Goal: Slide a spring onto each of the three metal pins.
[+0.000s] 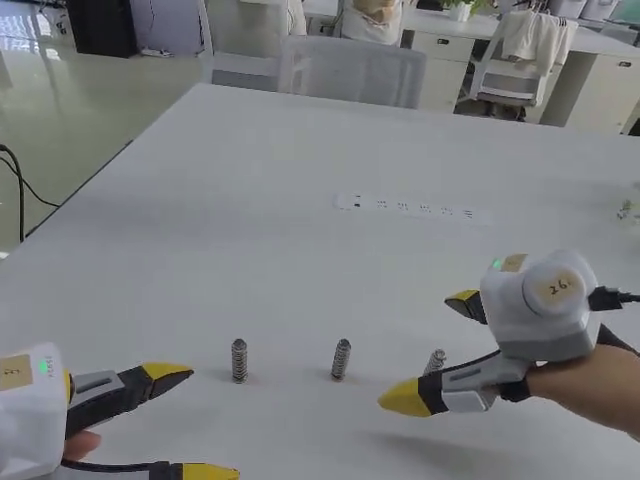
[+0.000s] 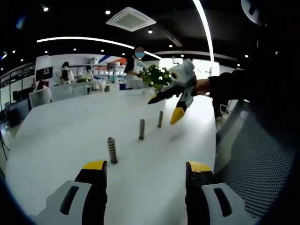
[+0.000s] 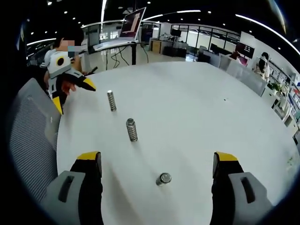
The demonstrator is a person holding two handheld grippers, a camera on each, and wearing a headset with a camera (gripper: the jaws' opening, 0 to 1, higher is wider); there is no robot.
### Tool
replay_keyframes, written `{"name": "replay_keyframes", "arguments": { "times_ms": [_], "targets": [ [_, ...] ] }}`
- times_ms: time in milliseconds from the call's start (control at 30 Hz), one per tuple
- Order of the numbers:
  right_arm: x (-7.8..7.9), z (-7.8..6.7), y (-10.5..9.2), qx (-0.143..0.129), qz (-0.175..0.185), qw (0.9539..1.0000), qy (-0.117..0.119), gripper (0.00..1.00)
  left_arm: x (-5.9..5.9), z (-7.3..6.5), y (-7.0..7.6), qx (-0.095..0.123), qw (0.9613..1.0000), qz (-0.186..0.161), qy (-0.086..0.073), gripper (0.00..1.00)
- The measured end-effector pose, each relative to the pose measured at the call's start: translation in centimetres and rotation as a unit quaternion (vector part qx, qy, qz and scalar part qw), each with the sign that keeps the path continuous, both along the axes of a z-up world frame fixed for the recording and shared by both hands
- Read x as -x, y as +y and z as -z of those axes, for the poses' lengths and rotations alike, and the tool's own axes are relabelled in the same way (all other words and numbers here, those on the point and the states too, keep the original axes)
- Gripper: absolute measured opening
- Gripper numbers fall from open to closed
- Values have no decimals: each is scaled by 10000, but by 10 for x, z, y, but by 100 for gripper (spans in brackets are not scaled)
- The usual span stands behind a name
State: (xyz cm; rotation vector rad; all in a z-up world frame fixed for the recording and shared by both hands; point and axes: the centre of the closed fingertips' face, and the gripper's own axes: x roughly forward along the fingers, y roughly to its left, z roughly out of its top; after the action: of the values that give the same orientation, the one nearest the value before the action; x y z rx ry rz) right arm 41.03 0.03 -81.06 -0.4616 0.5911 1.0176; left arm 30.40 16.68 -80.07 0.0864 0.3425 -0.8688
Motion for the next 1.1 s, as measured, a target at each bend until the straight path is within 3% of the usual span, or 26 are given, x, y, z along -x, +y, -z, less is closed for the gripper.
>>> {"name": "replay_keyframes", "arguments": {
  "times_ms": [633, 1100],
  "targets": [
    [33, 5, -14, -208, 109, 9997, 39, 99, 0, -1, 1, 26, 10000, -37, 0, 65],
    [47, 7, -16, -434, 270, 9987, 36, 99, 0, -1, 1, 37, 10000, -61, 0, 65]
  ]
}}
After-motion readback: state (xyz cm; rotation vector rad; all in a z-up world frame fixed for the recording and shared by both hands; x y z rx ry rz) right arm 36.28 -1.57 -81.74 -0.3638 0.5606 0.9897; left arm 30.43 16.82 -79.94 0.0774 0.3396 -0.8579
